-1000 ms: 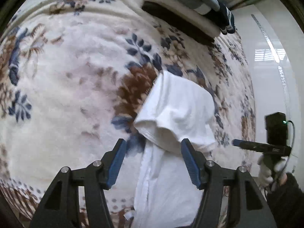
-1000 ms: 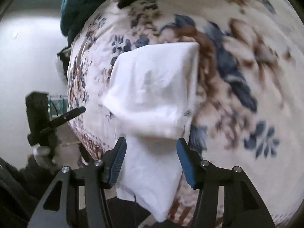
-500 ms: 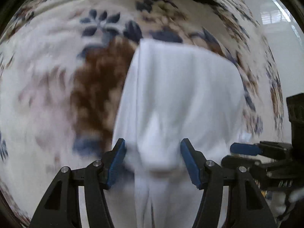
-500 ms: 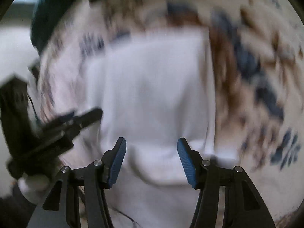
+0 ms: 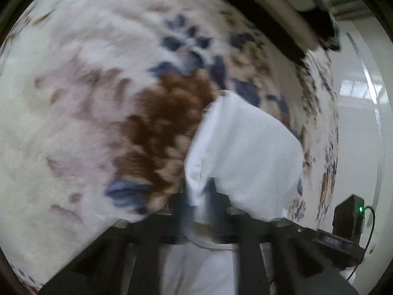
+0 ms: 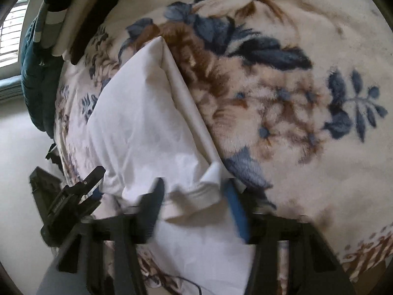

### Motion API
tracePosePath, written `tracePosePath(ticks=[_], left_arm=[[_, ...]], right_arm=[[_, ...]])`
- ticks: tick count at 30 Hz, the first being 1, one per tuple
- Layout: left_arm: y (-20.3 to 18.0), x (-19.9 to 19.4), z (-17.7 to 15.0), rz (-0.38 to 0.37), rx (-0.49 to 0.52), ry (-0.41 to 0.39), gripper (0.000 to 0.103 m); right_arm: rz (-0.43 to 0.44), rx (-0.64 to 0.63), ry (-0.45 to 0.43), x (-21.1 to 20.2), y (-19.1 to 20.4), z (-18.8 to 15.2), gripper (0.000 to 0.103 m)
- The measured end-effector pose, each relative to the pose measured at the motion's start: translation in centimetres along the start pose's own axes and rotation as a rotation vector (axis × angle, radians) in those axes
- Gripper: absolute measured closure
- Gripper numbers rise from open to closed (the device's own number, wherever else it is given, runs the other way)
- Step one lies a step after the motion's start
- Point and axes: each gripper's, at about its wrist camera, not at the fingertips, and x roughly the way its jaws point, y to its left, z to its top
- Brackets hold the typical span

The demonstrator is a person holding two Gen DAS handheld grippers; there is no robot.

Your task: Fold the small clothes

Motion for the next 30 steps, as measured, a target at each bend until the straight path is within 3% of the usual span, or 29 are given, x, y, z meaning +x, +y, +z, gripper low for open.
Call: tracePosePath(ticks=[3,8,10,15,19,20,23,24,27,30], left_arm=[[-1.2,-1.5,-0.6,0.001,-0.001,-0.025,0.096],[0.1,-2.5,-0.9,-0.086,-0.148,-0.009,0.096],[0.4,-2.0,-1.2,-0.068,-0.153,-0.001,0.096],[-0.8,0.5,-1.3,0.05,-0.025,0.036,0.092],[-1.4,1.0,-1.4,0.088,0.053,0.047,0.085],[-1.5,0.7,-1.4,0.089,0.063,0.051,0.082],[-1.2,-1.2,-2.3,0.071,0.058,0.051,0.059],[-1.0,-2.3,-3.1,0.057,0.06,0.039,0.053],[-1.0,-4.1,-6.2,0.078,0.09,0.042,0.051],[-0.8,-5.0,-10.6,0.091,0.091,0.108,0.051]], right_arm=[[-0.019,-0.022,-0.046,-0.5,0.7,-0.7,0.092],[-0.022,-0.055,-0.062,-2.7,1.2,-1.6,0.093],[-0.022,-0.06,-0.064,-3.5,1.3,-1.6,0.093],[-0.063,-0.105,-0.03,-3.7,0.8,-1.5,0.093],[-0.117,-0.116,0.009,-1.6,0.4,-1.0,0.092],[-0.113,-0.115,0.026,-1.3,0.3,-0.9,0.089],[-0.092,-0.107,0.041,-2.1,0.0,-1.2,0.062],[-0.078,-0.108,0.044,-2.5,-0.3,-1.6,0.059],[-0.05,-0.103,0.076,-4.1,-1.4,-3.7,0.055],[-0.03,-0.087,0.127,-5.2,-3.0,-6.3,0.053]])
